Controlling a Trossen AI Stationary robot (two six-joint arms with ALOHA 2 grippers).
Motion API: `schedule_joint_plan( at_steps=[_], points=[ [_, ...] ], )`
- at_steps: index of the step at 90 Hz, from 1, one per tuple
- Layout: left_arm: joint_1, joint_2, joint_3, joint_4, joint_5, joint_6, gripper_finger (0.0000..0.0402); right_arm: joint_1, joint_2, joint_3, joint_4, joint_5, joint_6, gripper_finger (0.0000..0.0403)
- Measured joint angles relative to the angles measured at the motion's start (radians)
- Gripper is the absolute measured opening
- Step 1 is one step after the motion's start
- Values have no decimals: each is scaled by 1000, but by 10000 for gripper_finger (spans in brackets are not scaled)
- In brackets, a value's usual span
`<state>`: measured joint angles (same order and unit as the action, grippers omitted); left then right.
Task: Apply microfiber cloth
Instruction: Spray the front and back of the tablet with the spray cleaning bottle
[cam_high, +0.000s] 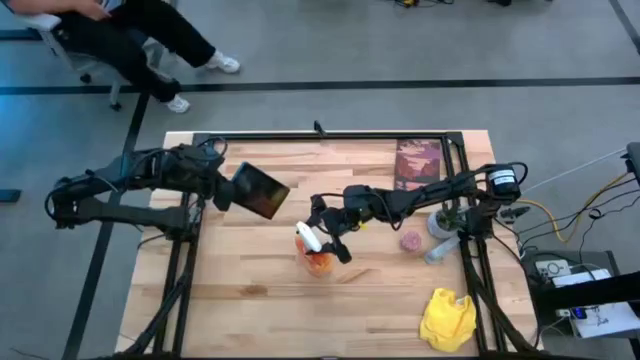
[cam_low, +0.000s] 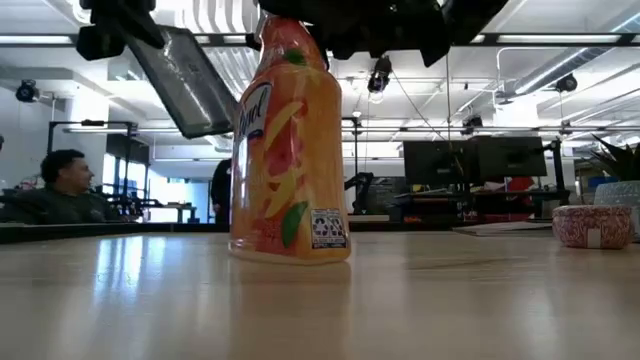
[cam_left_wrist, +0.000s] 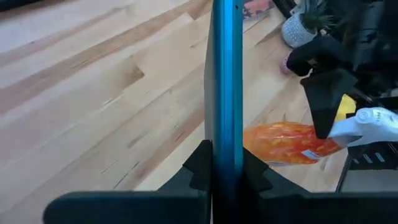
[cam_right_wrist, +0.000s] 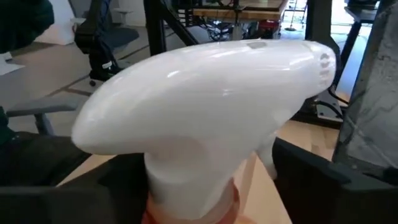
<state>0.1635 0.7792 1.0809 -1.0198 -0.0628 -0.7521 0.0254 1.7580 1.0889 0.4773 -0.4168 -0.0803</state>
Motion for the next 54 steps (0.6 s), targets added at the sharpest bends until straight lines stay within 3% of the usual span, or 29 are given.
schedule_joint_plan(
  at_steps=[25, 54],
  points=[
    [0, 0, 10, 28, 1, 9, 11, 0, 0, 0, 5, 0, 1, 295],
    [0, 43, 158, -53, 2, -1, 11, 1, 0, 0, 5, -3, 13, 257]
  ],
)
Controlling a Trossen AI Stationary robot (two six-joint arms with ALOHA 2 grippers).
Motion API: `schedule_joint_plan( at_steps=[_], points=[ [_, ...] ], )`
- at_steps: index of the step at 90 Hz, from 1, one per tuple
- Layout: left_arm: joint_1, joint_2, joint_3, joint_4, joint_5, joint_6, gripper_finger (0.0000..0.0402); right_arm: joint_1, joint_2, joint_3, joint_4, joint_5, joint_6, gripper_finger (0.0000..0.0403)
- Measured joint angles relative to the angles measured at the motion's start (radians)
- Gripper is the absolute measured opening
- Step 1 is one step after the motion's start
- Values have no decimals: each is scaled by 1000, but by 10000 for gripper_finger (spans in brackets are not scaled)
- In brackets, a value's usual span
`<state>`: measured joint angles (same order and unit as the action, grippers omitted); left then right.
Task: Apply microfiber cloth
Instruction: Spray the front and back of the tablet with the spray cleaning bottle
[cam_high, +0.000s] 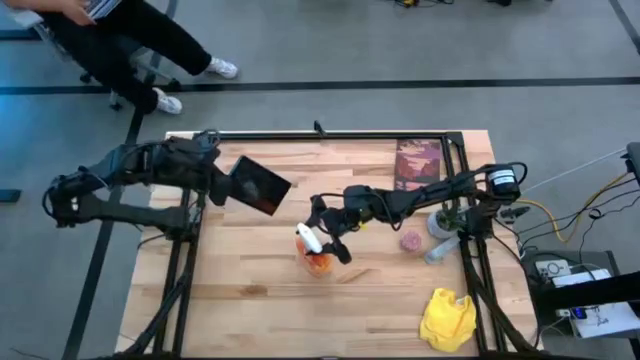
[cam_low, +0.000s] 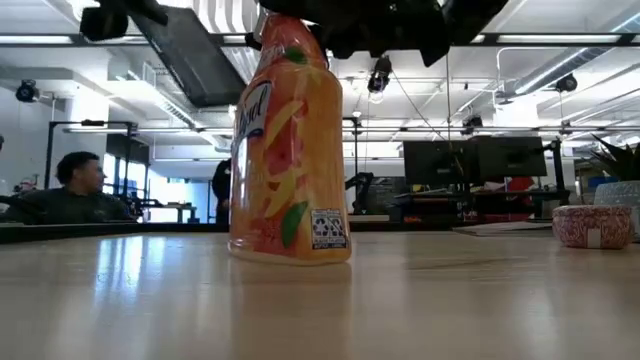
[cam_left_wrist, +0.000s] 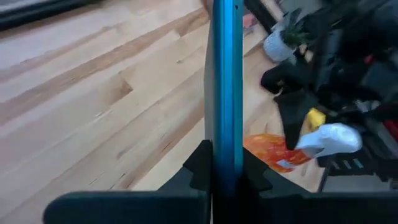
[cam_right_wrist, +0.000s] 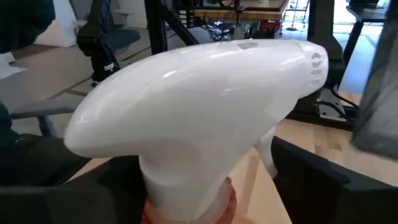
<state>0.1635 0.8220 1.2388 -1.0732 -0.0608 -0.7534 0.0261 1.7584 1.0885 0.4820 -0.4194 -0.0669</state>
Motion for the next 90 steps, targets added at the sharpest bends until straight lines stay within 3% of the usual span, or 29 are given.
schedule_joint_plan(
  at_steps=[38, 48, 65, 90],
  points=[
    [-1, 52, 60, -80, 16, -8, 11, 0, 0, 0, -7, 46, -4, 144],
    [0, 50, 60, -70, 2, 13, 11, -1, 0, 0, -8, 46, -4, 135],
    [0, 47, 59, -72, -61, 153, 11, -1, 0, 0, -8, 47, -12, 197],
    [-12, 47, -10, -40, -163, 480, 10, -1, -3, 0, -13, 49, 0, 283]
  ],
)
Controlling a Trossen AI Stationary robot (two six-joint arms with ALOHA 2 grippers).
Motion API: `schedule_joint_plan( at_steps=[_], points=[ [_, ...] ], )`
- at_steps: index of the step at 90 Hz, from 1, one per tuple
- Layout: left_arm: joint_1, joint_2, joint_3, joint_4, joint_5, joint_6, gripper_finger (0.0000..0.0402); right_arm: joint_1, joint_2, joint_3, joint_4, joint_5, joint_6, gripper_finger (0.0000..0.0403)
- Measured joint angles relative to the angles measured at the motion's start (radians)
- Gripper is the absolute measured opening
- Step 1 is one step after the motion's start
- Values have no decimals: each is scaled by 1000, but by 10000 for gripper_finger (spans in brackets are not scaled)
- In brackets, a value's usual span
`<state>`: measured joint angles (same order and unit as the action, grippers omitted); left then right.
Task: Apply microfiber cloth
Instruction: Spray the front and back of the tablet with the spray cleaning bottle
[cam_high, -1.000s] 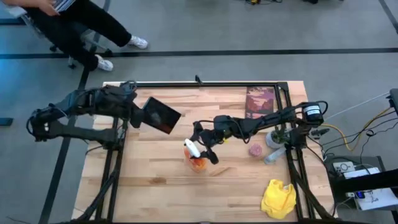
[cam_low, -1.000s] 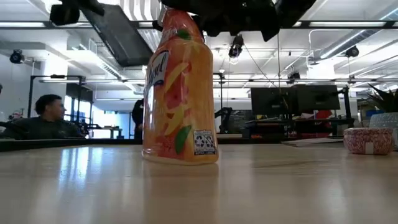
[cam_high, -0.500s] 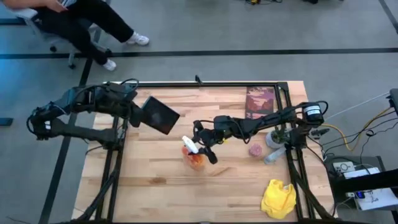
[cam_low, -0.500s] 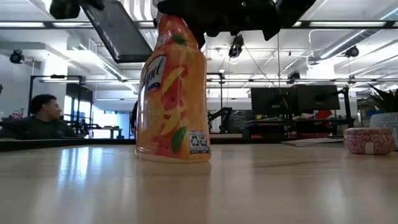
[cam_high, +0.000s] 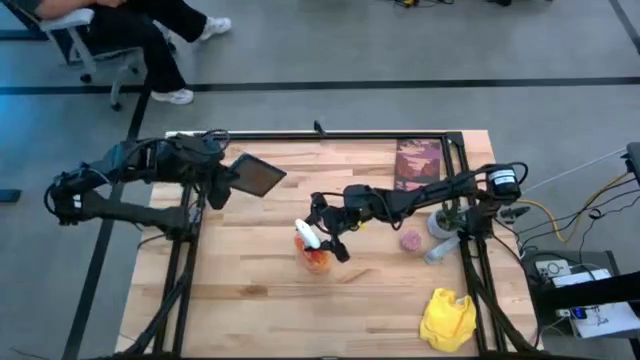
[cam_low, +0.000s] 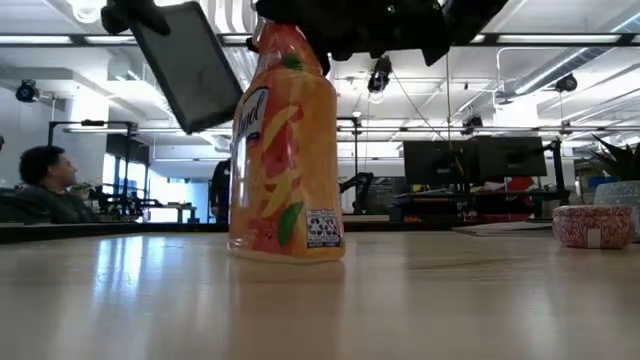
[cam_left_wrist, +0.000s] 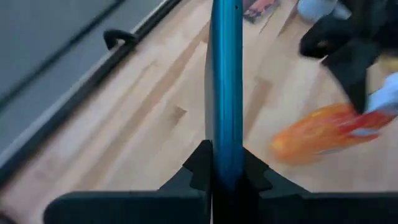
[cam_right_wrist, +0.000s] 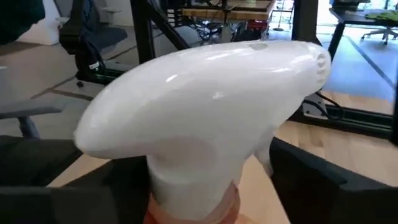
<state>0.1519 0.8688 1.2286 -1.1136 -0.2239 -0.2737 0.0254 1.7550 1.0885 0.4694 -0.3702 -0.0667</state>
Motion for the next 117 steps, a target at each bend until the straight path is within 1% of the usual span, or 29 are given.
schedule_joint_plan(
  at_steps=[11, 17, 24, 32, 43, 46, 51, 55, 63, 72, 77, 84, 87, 92, 104, 117],
  points=[
    [-41, 1, -64, 57, -54, 84, 7, 0, -1, 0, -13, -3, 14, 305],
    [-77, 5, -97, 83, -114, 119, 7, 0, -1, 0, -22, -4, 22, 314],
    [-132, 14, -127, 95, -214, 134, 7, 0, -1, 0, -28, -4, 45, 322],
    [-211, 28, -156, 101, -369, 134, 7, 0, -1, 0, -30, -4, 57, 326],
    [-355, 68, -196, 101, -691, 146, 7, 0, -1, -1, -32, -4, 70, 329],
    [-393, 85, -208, 105, -776, 167, 7, 0, -1, -1, -32, -4, 73, 329],
    [-443, 118, -234, 119, -886, 225, 7, 0, -1, -1, -31, -4, 79, 328],
    [-468, 150, -254, 130, -944, 289, 7, 0, -1, -1, -30, -4, 81, 327],
    [-484, 223, -294, 162, -1001, 402, 7, 0, -1, -1, -29, -3, 86, 323],
    [-486, 312, -341, 162, -1087, 488, 7, 0, -1, -1, -27, -3, 103, 319],
    [-486, 362, -365, 163, -1178, 531, 7, 0, -1, -1, -26, -3, 113, 316],
    [-485, 428, -397, 161, -1342, 595, 7, 0, -1, -1, -26, 0, 130, 312],
    [-485, 455, -402, 158, -1362, 622, 7, 0, -1, -1, -25, 6, 137, 310],
    [-485, 491, -411, 169, -1347, 647, 7, 0, -1, -1, -25, 22, 150, 307],
    [-486, 564, -423, 181, -1341, 619, 7, 0, -1, -1, -22, 89, 162, 296],
    [-496, 604, -424, 180, -1347, 573, 7, 0, -1, -1, -23, 110, 161, 280]
  ],
)
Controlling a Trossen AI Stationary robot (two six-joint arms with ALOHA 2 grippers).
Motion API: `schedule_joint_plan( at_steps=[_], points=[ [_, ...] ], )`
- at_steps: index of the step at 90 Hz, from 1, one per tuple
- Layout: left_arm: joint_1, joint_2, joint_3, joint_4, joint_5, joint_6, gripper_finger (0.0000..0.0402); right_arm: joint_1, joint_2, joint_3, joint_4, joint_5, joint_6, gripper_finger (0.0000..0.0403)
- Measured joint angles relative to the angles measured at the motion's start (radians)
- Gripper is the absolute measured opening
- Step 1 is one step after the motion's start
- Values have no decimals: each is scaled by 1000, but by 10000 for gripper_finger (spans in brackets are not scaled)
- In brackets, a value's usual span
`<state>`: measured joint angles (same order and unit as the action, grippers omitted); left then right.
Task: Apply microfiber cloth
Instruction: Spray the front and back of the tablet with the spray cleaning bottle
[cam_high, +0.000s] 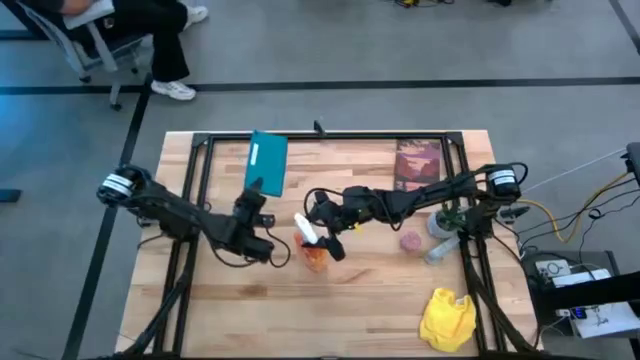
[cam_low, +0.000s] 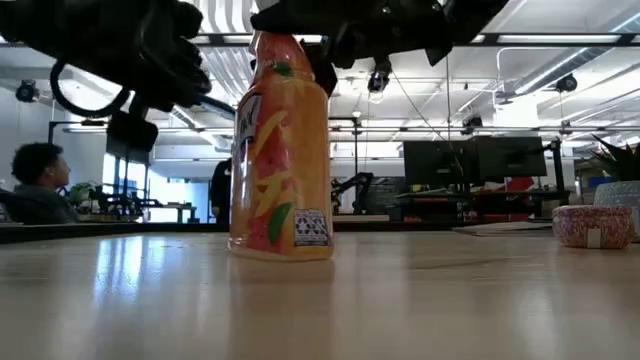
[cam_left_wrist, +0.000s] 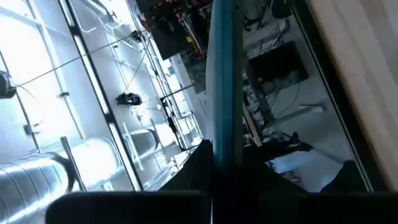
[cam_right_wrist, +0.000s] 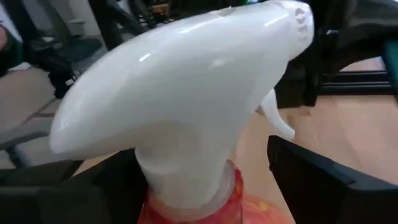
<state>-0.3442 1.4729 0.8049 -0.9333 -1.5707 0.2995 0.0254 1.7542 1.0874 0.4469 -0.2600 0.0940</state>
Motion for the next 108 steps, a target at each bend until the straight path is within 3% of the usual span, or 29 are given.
schedule_joint_plan(
  at_steps=[49, 87, 108],
  points=[
    [-100, 7, 98, 22, 19, 19, 7, 0, 2, 0, -2, 0, -38, 232],
    [-100, 8, 96, 29, 47, -32, 7, 0, 1, 2, -66, 26, -187, 336],
    [-100, 8, 96, 33, 46, -32, 7, 0, 1, 2, -81, 25, -217, 348]
  ],
)
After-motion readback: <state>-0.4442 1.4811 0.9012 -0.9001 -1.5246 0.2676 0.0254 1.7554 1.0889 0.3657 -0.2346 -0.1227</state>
